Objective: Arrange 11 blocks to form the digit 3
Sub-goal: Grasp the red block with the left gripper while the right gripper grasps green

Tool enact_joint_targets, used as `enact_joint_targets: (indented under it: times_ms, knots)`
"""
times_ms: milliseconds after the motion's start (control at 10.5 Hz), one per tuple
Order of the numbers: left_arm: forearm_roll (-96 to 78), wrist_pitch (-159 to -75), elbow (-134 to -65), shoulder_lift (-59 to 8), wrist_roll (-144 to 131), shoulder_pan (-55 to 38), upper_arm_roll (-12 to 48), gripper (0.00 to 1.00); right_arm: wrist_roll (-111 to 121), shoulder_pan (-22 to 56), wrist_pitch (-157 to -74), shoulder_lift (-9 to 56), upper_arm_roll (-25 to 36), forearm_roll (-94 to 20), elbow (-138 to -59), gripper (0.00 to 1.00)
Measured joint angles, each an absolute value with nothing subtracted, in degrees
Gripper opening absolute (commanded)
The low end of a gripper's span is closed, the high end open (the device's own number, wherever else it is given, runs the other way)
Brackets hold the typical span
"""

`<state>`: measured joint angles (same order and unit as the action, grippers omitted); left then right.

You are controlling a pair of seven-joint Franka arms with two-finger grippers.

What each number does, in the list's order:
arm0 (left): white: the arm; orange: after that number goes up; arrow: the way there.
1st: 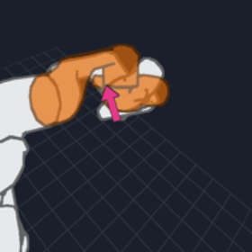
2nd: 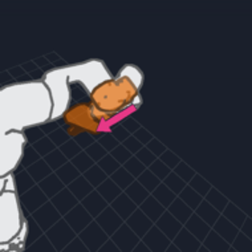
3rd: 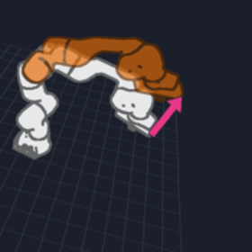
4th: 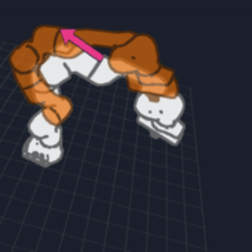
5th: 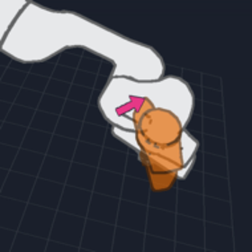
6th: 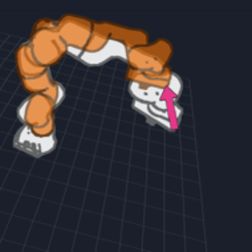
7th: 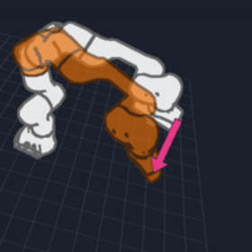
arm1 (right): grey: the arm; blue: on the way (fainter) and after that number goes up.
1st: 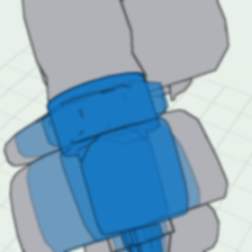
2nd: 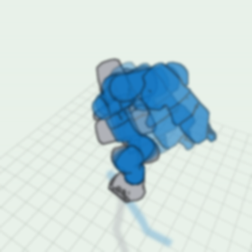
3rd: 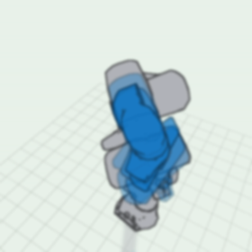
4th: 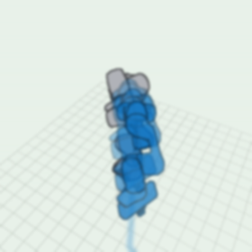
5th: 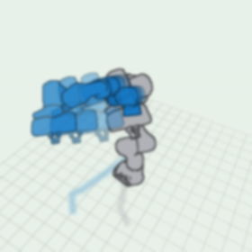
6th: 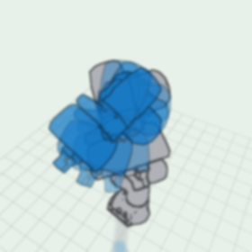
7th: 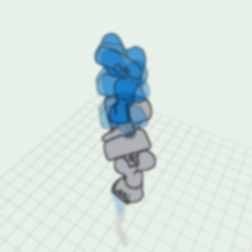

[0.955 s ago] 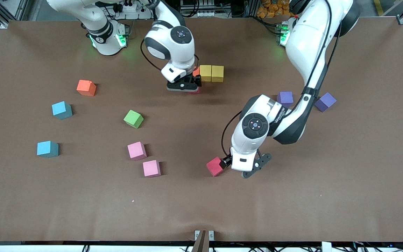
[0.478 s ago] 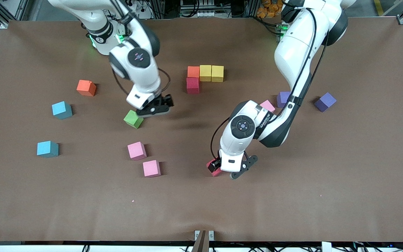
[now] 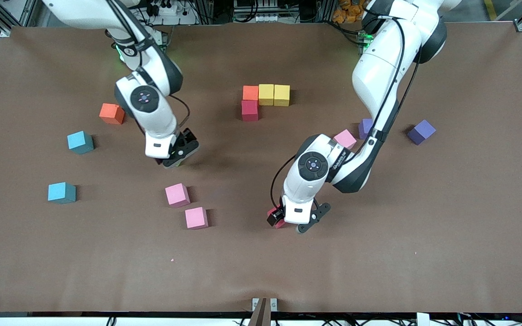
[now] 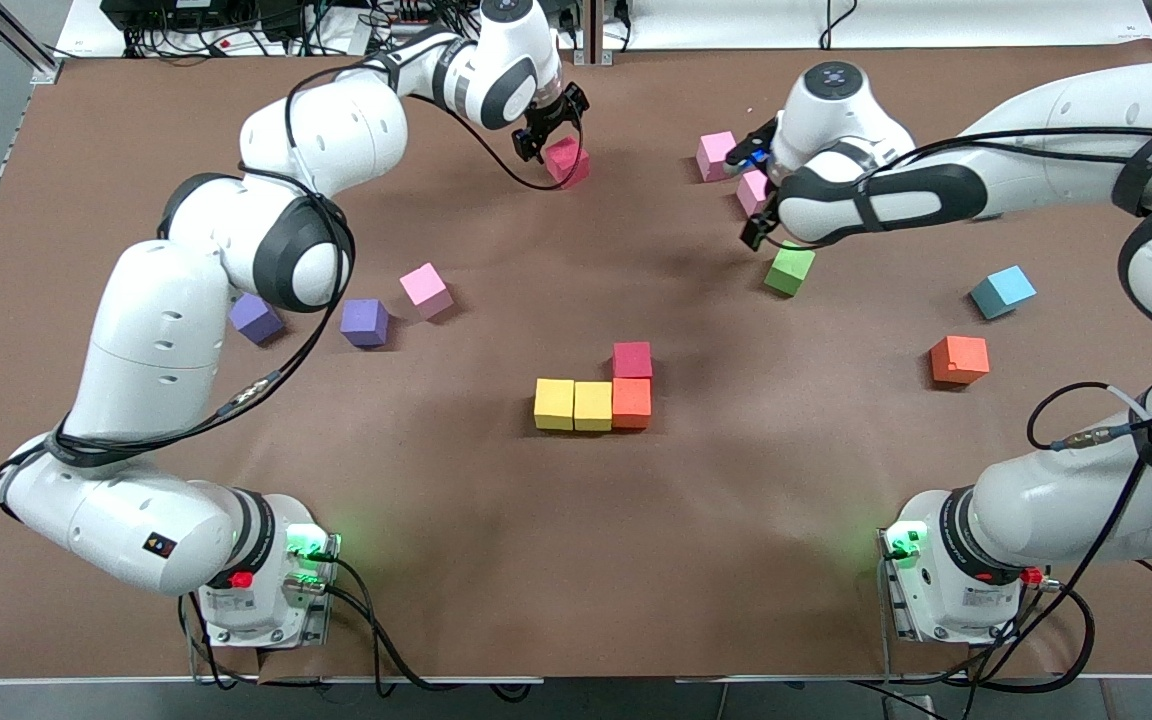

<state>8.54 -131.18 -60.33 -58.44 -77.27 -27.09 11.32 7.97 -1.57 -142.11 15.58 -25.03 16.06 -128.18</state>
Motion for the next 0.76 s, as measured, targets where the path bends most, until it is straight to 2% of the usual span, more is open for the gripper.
enact_joint_targets:
  times_ms: [382, 764]
  knots:
    - [8.54, -132.90, -60.26, -59.56, -77.76, -27.45, 11.29, 1.00, 15.59, -2.93, -143.61, 16.79, -25.58, 16.06, -130.40, 1.00]
    - [8.54, -134.15, -60.18, -60.83, -77.76, -27.44, 11.20, 1.00, 18.50, -2.82, -149.14, 17.67, -25.71, 16.10, -135.16, 1.00]
